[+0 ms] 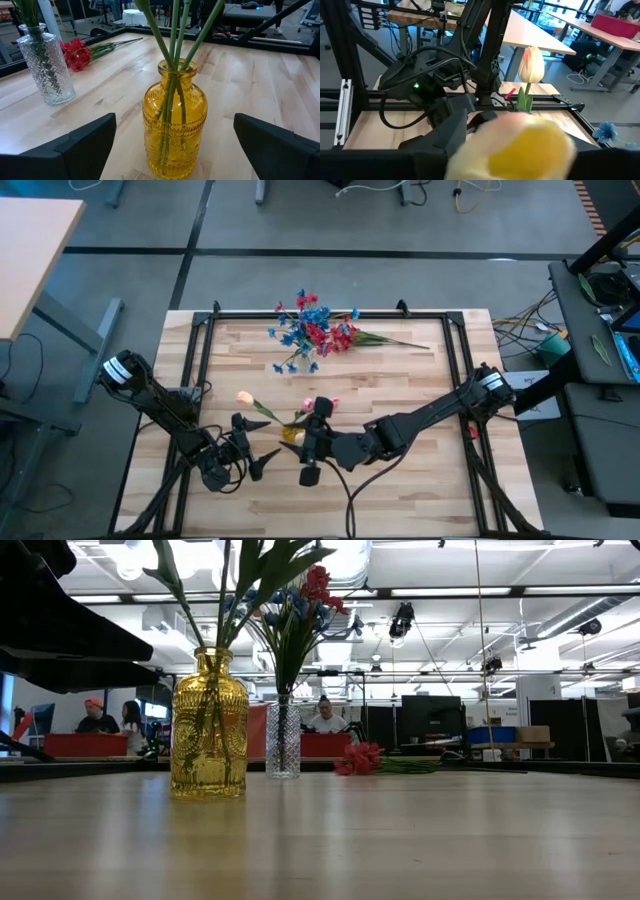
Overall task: Sort flowers into vase by color
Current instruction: Put the light yellow tulip into the yellow vase, then put the red flowers into the transparent vase
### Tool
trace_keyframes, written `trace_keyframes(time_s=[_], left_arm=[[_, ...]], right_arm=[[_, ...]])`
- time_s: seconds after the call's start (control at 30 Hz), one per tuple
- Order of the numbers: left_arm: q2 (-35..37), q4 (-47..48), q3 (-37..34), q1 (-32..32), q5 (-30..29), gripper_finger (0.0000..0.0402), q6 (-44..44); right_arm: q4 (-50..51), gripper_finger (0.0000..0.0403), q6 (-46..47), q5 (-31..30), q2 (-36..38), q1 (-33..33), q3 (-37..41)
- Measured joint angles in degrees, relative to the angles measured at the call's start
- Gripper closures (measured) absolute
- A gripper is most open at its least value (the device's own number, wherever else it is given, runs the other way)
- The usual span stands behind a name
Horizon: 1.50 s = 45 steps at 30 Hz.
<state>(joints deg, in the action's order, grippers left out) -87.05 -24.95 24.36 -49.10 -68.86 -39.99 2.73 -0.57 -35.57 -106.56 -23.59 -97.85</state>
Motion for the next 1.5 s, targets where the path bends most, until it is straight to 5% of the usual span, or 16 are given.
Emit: trace_keyframes(time_s=[0.23, 0.83, 1.27, 1.5], left_arm=[[0.0, 0.0, 0.0, 0.0, 0.02, 0.0015, -0.71], [0.0, 0.02, 0.0, 0.0, 0.61, 0.0015, -1.03], [0.0, 0.07, -0.06, -0.02, 0.79, 0.0015, -1.03], [0.0, 0.09, -0.04, -0.02, 0.83, 0.0015, -1.03]], right_arm=[[-0.01, 0.0253, -0.36, -0.43, -0.07, -0.02, 0.53], [-0.35, 0.0106, -0.55, -0.48, 0.09, -0.07, -0.11], [1.26, 0.0099, -5.39, -0.49, 0.22, -1.84, -4.87], [12.32, 0.0106, -5.27, -0.46, 0.27, -3.34, -12.84]])
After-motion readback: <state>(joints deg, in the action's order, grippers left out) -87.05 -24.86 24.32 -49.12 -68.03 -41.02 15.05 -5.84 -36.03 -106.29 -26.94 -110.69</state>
